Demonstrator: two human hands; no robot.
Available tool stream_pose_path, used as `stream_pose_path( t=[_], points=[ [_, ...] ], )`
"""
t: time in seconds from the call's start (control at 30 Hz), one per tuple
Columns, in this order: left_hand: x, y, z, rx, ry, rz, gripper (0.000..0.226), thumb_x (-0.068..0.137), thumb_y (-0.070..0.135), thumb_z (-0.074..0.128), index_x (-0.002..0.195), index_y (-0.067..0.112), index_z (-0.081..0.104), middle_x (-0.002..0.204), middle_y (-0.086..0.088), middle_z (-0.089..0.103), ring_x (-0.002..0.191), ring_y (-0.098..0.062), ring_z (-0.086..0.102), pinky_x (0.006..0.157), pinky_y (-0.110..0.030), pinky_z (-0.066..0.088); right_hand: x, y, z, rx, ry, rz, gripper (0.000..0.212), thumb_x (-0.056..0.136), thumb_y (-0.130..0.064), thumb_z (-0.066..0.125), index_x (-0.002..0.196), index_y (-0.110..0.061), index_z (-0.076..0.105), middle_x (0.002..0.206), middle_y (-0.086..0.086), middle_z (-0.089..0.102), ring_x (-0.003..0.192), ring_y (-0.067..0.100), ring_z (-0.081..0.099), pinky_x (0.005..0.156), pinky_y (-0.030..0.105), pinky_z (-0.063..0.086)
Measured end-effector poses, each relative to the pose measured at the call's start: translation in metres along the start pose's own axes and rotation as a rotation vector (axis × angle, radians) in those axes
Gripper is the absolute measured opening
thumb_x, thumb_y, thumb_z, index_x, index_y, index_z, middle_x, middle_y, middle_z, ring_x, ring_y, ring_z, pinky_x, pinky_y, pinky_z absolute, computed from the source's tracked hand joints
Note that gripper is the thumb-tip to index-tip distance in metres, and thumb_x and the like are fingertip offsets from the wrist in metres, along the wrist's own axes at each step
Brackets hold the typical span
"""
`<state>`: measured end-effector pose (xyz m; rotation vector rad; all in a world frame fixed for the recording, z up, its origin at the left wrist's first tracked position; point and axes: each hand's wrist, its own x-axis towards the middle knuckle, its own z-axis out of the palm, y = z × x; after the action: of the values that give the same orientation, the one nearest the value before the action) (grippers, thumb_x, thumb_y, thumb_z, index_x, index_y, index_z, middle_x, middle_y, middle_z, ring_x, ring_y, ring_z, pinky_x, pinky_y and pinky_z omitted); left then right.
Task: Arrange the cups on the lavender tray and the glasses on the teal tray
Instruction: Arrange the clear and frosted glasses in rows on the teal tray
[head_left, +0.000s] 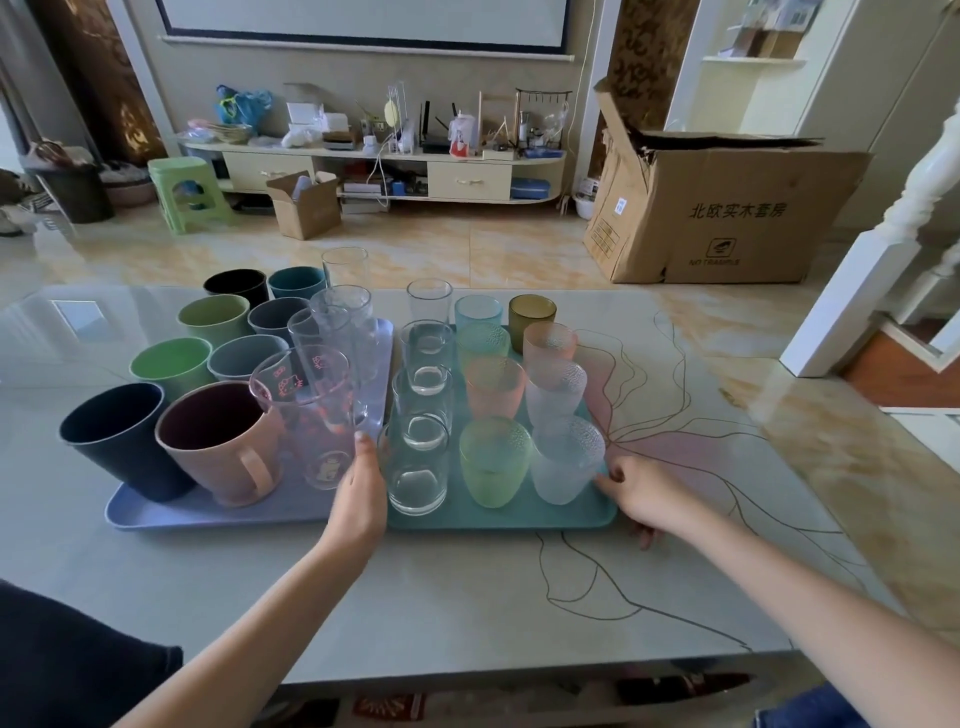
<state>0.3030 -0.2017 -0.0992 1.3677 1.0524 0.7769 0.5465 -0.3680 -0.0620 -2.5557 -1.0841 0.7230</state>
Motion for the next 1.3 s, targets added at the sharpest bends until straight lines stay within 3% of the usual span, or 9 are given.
stream_pose_path(
  t=[0.17,0.37,0.5,0.67,0.8,0.97,1.13,1.2,1.3],
  points=[
    [0.002,-0.003,-0.001,-0.091,0.069,-0.091,0.060,0.098,0.051,0.018,0.139,0.015,0.043,0.144,0.004,0.044,0.136,-0.012,0.035,0.115,-0.027,0.018,0.015,0.000,0.010,-0.030,0.126,-0.021,0.036,0.097,-0.026,0.038,0.064,-0.014,0.047,0.057,0.004,0.053,0.042,0.020,0.052,0.040,0.023,0.035],
    [-0.020,0.001,0.012,-0.136,0.038,0.069,0.048,0.102,0.036,0.018,0.138,0.016,0.043,0.140,0.009,0.042,0.127,-0.002,0.037,0.108,-0.019,0.021,0.023,0.011,0.012,0.129,0.212,0.095,0.042,0.092,-0.011,0.044,0.051,-0.016,0.033,0.051,0.001,0.035,0.050,0.016,0.030,0.050,0.029,0.019],
    [-0.019,-0.010,0.029,-0.106,-0.096,0.038,0.066,0.094,0.058,0.024,0.143,0.016,0.037,0.146,0.011,0.036,0.133,-0.001,0.032,0.117,-0.027,0.015,0.008,0.030,0.002,0.125,0.235,0.166,0.043,0.093,-0.012,0.043,0.052,-0.016,0.030,0.051,0.001,0.032,0.048,0.017,0.026,0.051,0.029,0.017],
    [-0.010,0.005,0.048,-0.079,-0.168,0.011,0.052,0.102,0.040,0.012,0.138,0.019,0.042,0.130,0.015,0.046,0.126,-0.003,0.037,0.102,-0.018,0.021,-0.010,0.046,0.005,0.143,0.213,0.188,0.045,0.093,-0.015,0.044,0.049,-0.016,0.034,0.046,0.001,0.037,0.041,0.017,0.034,0.044,0.024,0.025],
    [0.017,0.010,0.046,-0.203,-0.166,-0.118,0.061,0.101,0.043,0.010,0.140,0.007,0.040,0.142,-0.004,0.047,0.134,-0.016,0.039,0.108,-0.025,0.022,-0.017,0.048,0.006,0.141,0.176,0.219,0.042,0.095,-0.023,0.041,0.056,-0.011,0.048,0.044,0.006,0.050,0.035,0.020,0.047,0.041,0.021,0.036],
    [0.035,0.011,0.049,-0.375,-0.222,-0.217,0.064,0.101,0.043,0.010,0.141,-0.001,0.033,0.145,-0.012,0.043,0.134,-0.021,0.040,0.117,-0.034,0.021,-0.013,0.048,-0.001,0.085,0.102,0.236,0.040,0.098,-0.025,0.036,0.087,0.000,0.065,0.036,0.001,0.051,0.023,0.010,0.044,0.038,0.019,0.038],
    [0.048,0.020,0.055,-0.413,-0.261,-0.253,0.063,0.101,0.043,0.011,0.142,-0.002,0.030,0.144,-0.013,0.043,0.136,-0.024,0.038,0.118,-0.040,0.020,-0.005,0.053,-0.001,0.053,0.113,0.231,0.041,0.097,-0.024,0.035,0.083,0.001,0.064,0.044,0.005,0.054,0.031,0.015,0.047,0.042,0.020,0.038],
    [0.056,0.024,0.057,-0.424,-0.284,-0.261,0.063,0.101,0.043,0.011,0.142,-0.002,0.029,0.146,-0.013,0.040,0.137,-0.025,0.035,0.118,-0.041,0.019,-0.001,0.055,-0.009,0.004,0.125,0.214,0.046,0.099,-0.029,0.035,0.069,-0.003,0.059,0.045,0.005,0.052,0.035,0.016,0.047,0.045,0.022,0.039],
    [0.073,0.024,0.057,-0.403,-0.296,-0.262,0.064,0.101,0.044,0.010,0.143,-0.001,0.028,0.147,-0.014,0.039,0.138,-0.026,0.035,0.117,-0.040,0.023,0.010,0.057,-0.033,-0.054,0.368,0.179,0.062,0.098,-0.044,0.028,0.058,-0.003,0.052,0.053,0.010,0.058,0.052,0.024,0.057,0.056,0.027,0.046]
  ],
)
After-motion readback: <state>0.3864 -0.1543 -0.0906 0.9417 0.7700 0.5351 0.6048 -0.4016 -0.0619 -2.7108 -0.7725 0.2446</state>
